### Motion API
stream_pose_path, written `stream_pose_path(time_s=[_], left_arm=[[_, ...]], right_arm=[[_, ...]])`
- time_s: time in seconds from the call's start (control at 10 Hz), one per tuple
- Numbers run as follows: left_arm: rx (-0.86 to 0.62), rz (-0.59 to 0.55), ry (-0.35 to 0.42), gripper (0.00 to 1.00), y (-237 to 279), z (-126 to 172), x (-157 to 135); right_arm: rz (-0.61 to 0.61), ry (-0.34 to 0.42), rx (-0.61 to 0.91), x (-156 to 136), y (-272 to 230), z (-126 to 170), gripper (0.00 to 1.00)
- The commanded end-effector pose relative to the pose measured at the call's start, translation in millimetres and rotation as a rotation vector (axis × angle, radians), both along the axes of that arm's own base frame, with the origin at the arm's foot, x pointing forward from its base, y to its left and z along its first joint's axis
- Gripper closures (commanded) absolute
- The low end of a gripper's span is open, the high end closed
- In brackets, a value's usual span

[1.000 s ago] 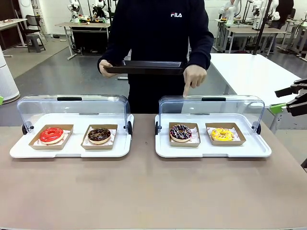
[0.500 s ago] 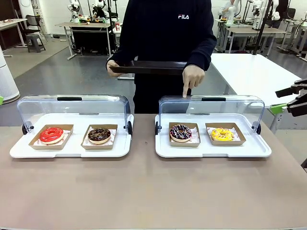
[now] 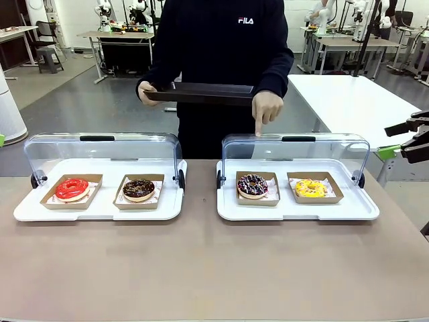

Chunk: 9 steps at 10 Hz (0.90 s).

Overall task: Provide the desired donut to the person.
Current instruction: Pick up and lift the Paper togo box containing the Donut pointed at by the person.

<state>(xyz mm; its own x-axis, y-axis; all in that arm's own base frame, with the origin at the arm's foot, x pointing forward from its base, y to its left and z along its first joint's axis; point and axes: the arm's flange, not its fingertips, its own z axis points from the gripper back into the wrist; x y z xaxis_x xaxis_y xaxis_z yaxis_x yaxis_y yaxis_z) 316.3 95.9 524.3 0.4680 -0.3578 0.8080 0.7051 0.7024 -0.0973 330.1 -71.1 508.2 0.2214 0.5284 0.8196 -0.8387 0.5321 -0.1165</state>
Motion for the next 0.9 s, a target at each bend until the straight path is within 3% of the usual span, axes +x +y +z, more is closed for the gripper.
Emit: stream_pose_path(time_s=[0.0,0.2,0.3,0.5,0.8], left_arm=[[0.001,-0.012,-0.008,0.0,2,-1,0],[0.001,-0.012,-0.008,0.0,2,-1,0],[0.001,-0.012,-0.008,0.0,2,-1,0],[0.001,-0.012,-0.008,0.0,2,-1,0],[0.001,-0.012,-0.008,0.0,2,-1,0]], right_arm=[[0.0,0.0,0.0,0,0,0,0.0],[0.109,-0.027,-0.256,-5,102,15,0.0],[0.125,-0.023,-0.37,-3,148,8,0.0],[0.141,-0.001,-0.501,14,216,-28,0.0],[0.288,0.013,-0.676,48,253,-102,0.0]])
